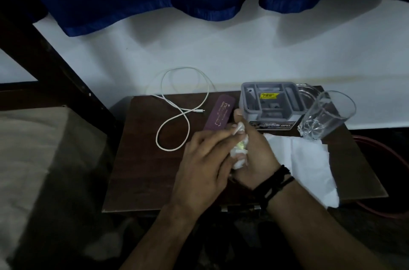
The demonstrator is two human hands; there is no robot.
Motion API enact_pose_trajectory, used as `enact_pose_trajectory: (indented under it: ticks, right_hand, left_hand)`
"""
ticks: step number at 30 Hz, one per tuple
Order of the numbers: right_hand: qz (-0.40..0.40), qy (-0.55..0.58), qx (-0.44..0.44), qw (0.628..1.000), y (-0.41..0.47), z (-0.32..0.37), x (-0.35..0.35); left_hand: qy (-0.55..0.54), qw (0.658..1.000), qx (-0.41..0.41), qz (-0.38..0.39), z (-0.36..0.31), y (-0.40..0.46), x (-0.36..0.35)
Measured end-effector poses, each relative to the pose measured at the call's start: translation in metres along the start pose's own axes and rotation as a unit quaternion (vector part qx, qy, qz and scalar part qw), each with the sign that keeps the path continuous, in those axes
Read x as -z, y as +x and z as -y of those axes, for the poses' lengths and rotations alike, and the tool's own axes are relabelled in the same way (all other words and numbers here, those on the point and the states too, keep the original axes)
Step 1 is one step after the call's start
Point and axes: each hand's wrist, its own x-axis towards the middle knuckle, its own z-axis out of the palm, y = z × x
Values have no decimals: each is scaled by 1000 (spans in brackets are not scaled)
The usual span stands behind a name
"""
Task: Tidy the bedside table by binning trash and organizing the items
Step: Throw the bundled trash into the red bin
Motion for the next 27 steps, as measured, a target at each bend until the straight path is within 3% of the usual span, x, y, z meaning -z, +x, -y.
enact_pose_trajectory:
  ticks: [2,5,7,10,12,14,16,17,19,20,22,27]
  right_hand:
    - [44,-10,6,999,-5,-6,-14]
    - [23,-106,168,980,-7,-27,-26]
    - [24,-214,279,936,-12,-41,-25]
    - [-47,-283,332,899,-18,-46,-23]
    - [-86,-273,348,893,-20,-39,-24]
    - [-101,-258,356,893,-22,-27,-25]
    - [-112,-217,342,907,-25,-10,-20]
    - [-124,-194,323,918,-30,-1,-16]
    - [-135,-183,278,933,-43,12,-6]
    - [-132,-189,252,940,-54,14,-1]
    - [-115,-199,210,951,-73,12,10]
    - [-98,-200,224,949,-117,7,30]
  left_hand:
    - [3,999,28,-46,-2,0,-1]
    - [-49,987,114,-105,3,3,1]
    - [-126,961,206,-133,5,4,2]
    - [-243,902,325,-148,-7,6,1]
    - [-254,890,348,-151,-18,9,1]
    - [-294,882,344,-131,-30,13,7]
    - [-361,880,306,-33,-43,14,16]
    - [-366,889,274,33,-49,13,20]
    - [-249,948,167,109,-56,5,24]
    - [-171,974,108,106,-59,0,23]
    - [-99,991,54,66,-68,-11,20]
    - [-135,989,63,-5,-105,-30,15]
